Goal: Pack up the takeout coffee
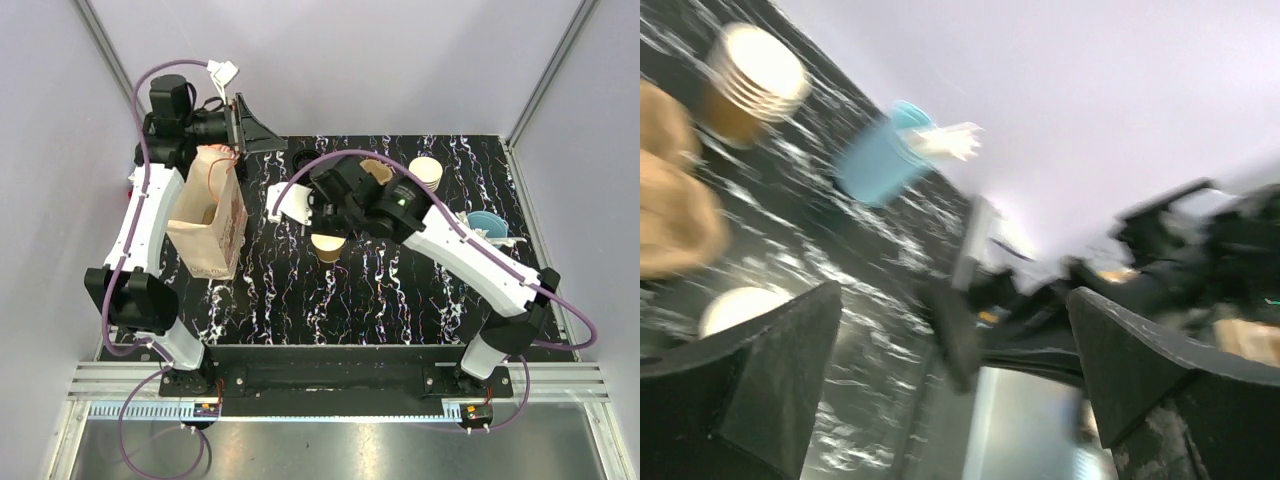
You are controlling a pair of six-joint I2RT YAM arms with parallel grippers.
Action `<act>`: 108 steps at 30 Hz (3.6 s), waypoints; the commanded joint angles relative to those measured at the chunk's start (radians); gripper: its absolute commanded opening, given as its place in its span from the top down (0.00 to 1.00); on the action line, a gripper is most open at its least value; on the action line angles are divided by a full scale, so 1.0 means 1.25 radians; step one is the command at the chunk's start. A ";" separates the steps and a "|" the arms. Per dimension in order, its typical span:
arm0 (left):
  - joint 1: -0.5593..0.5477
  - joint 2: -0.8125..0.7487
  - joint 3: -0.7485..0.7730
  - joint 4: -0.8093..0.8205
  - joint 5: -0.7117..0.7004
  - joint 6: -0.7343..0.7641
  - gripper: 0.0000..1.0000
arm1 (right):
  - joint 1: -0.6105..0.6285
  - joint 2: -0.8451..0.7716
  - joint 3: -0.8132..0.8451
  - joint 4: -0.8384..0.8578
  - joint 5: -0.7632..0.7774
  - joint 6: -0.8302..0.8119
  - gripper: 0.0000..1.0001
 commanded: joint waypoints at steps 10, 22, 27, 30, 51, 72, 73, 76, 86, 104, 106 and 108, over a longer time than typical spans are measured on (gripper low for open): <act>-0.097 -0.071 -0.071 -0.163 -0.477 0.441 0.01 | -0.143 -0.054 0.144 -0.235 -0.088 -0.032 1.00; -0.102 -0.195 -0.042 -0.060 -0.783 0.443 0.01 | -0.173 0.100 0.042 -0.223 -0.166 -0.089 1.00; -0.101 -0.248 -0.023 -0.111 -0.854 0.502 0.01 | -0.185 0.214 0.116 -0.270 -0.194 -0.114 1.00; -0.087 -0.276 -0.017 -0.131 -0.897 0.517 0.01 | -0.191 0.274 0.172 -0.304 -0.215 -0.127 1.00; -0.038 -0.303 0.009 -0.170 -0.925 0.495 0.01 | -0.183 0.430 0.317 -0.471 -0.134 -0.129 1.00; -0.032 -0.306 -0.006 -0.170 -0.913 0.487 0.01 | -0.160 0.412 0.293 -0.476 -0.109 -0.106 1.00; -0.032 -0.307 -0.006 -0.170 -0.911 0.487 0.01 | -0.156 0.407 0.290 -0.475 -0.106 -0.100 1.00; -0.032 -0.307 -0.008 -0.169 -0.910 0.487 0.01 | -0.139 0.387 0.263 -0.476 -0.091 -0.099 1.00; -0.031 -0.312 -0.012 -0.168 -0.906 0.487 0.01 | -0.120 0.363 0.188 -0.475 -0.060 -0.089 1.00; -0.031 -0.314 -0.018 -0.166 -0.901 0.487 0.01 | -0.126 0.403 0.194 -0.473 -0.045 -0.100 1.00; -0.031 -0.313 -0.018 -0.165 -0.901 0.487 0.01 | -0.128 0.407 0.196 -0.475 -0.045 -0.100 1.00; -0.031 -0.312 -0.018 -0.165 -0.900 0.488 0.01 | -0.129 0.410 0.196 -0.475 -0.045 -0.101 1.00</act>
